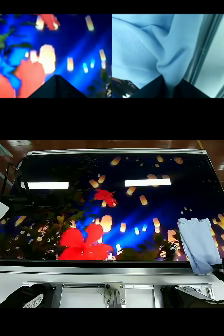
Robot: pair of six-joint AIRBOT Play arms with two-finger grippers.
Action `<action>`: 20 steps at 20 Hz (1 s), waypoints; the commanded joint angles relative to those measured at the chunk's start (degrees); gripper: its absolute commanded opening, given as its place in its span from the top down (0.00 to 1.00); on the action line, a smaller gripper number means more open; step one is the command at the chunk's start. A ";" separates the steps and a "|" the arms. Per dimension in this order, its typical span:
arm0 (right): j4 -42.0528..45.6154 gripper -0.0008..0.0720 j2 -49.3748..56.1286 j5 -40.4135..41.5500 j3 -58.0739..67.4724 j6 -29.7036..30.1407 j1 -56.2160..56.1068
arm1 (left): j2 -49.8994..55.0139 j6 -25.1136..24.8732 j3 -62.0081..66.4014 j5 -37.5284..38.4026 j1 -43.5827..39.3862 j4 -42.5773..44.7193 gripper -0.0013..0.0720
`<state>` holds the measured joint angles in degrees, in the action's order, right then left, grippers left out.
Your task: Fold the shirts.
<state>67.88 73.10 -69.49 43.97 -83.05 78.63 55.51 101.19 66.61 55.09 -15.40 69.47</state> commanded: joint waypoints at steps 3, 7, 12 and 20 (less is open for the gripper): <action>4.52 0.16 -9.25 -0.37 0.42 0.02 0.55 | 0.66 -0.57 -0.02 -0.94 -0.04 0.04 0.93; -5.95 0.16 -19.02 8.48 10.08 2.73 0.02 | 2.27 -6.47 0.04 -3.93 0.00 0.02 0.93; -16.02 0.16 -22.47 9.88 22.14 17.07 -24.85 | 14.32 -10.54 9.16 7.17 -1.49 6.58 0.94; 8.35 0.16 -17.05 -3.37 22.08 -7.26 -63.28 | 27.04 -10.51 23.04 20.63 -5.22 14.12 0.01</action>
<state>71.44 54.39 -69.10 65.58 -84.68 24.62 80.09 90.85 87.37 73.52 -20.32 81.60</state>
